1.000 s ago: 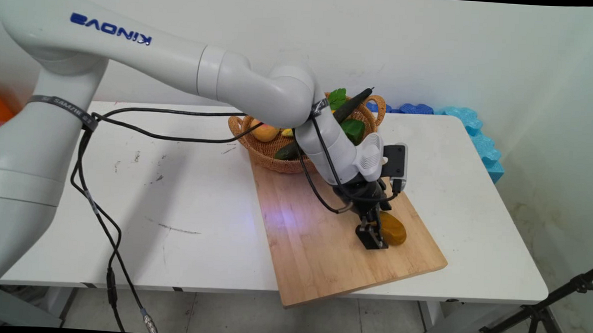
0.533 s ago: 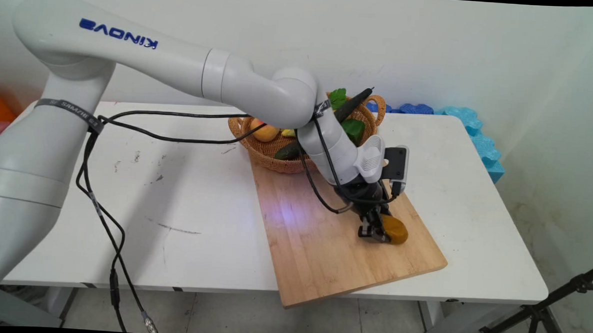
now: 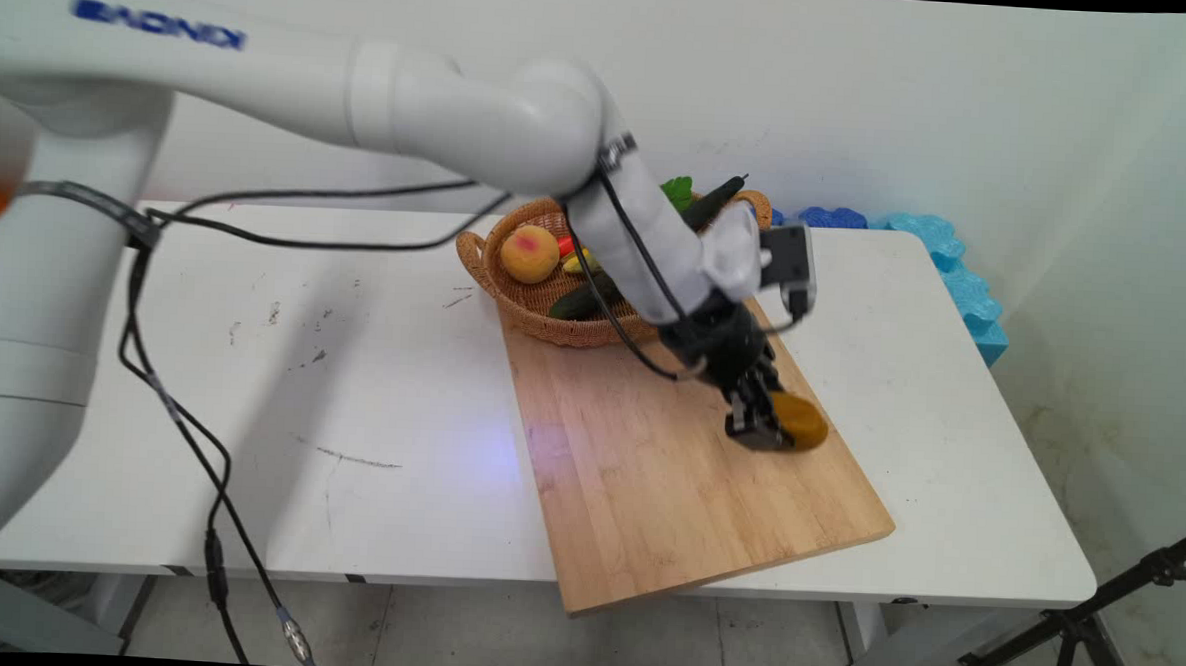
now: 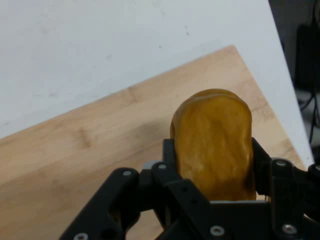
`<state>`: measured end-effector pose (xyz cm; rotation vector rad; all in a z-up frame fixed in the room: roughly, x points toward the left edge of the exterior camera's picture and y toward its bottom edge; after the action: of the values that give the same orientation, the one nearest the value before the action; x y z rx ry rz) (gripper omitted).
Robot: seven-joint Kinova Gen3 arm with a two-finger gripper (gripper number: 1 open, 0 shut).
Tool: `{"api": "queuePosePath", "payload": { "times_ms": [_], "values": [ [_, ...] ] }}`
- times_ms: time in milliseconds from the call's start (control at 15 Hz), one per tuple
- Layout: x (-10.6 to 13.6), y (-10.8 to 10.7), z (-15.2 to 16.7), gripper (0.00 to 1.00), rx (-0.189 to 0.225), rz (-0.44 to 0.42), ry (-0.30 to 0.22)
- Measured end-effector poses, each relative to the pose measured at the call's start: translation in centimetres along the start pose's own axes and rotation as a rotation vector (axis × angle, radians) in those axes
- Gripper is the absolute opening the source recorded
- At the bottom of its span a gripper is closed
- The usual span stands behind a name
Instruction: Place the picked object in the vegetable basket
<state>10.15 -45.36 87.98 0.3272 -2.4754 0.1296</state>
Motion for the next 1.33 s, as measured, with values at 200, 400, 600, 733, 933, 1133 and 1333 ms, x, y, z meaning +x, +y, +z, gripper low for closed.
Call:
{"api": "queuePosePath", "payload": {
  "times_ms": [200, 400, 600, 733, 933, 1133, 1333],
  "values": [
    [0.9, -0.1, -5.1, 0.00, 0.024, -0.105, 0.038],
    [1.2, -0.8, -9.9, 0.00, 0.054, -0.196, 0.080],
    [0.4, -2.1, -14.0, 0.00, 0.108, -0.264, 0.105],
    [-0.4, -3.0, -15.5, 0.00, 0.141, -0.296, 0.107],
    [-2.2, -4.6, -17.5, 0.00, 0.198, -0.363, 0.102],
    [-4.5, -6.2, -18.3, 0.00, 0.254, -0.424, 0.075],
    [-7.0, -7.5, -17.7, 0.00, 0.298, -0.473, 0.025]
  ]
}}
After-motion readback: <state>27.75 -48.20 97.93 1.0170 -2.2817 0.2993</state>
